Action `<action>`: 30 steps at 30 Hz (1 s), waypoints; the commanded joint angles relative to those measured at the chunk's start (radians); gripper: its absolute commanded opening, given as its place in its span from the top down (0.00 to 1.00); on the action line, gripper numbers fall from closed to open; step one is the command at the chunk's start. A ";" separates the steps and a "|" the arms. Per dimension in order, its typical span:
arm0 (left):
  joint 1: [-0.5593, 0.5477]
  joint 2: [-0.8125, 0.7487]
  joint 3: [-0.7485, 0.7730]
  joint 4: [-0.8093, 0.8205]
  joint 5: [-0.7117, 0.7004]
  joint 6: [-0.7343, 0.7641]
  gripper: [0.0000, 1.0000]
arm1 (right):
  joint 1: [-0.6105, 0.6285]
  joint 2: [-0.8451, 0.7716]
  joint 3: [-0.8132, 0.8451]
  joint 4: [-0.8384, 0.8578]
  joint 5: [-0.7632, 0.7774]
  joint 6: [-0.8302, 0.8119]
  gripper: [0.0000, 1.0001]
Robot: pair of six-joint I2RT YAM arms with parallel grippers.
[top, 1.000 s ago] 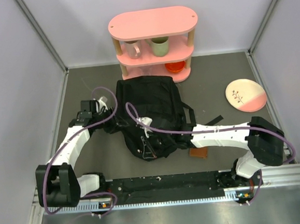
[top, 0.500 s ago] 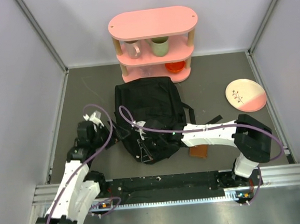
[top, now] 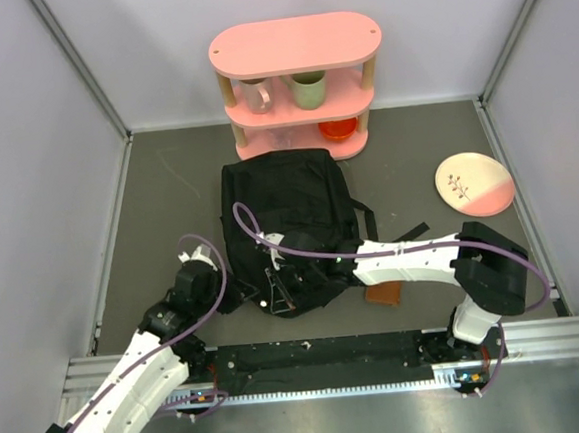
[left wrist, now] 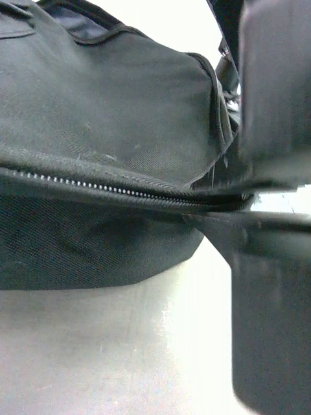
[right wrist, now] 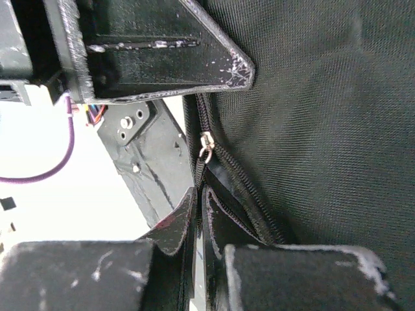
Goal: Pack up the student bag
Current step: Zip the student bag at the center of the board.
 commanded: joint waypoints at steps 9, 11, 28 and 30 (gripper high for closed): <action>-0.014 -0.067 -0.020 0.084 -0.248 -0.074 1.00 | 0.050 -0.048 -0.080 -0.057 -0.099 -0.024 1.00; -0.011 -0.072 0.005 0.098 -0.271 -0.049 1.00 | 0.064 -0.068 -0.121 -0.077 -0.087 -0.015 1.00; 0.223 -0.013 0.114 0.059 -0.141 0.159 1.00 | 0.057 -0.154 -0.172 -0.166 0.080 -0.043 1.00; 0.271 0.008 0.126 0.061 -0.099 0.197 1.00 | 0.044 -0.156 -0.164 -0.166 0.076 -0.046 1.00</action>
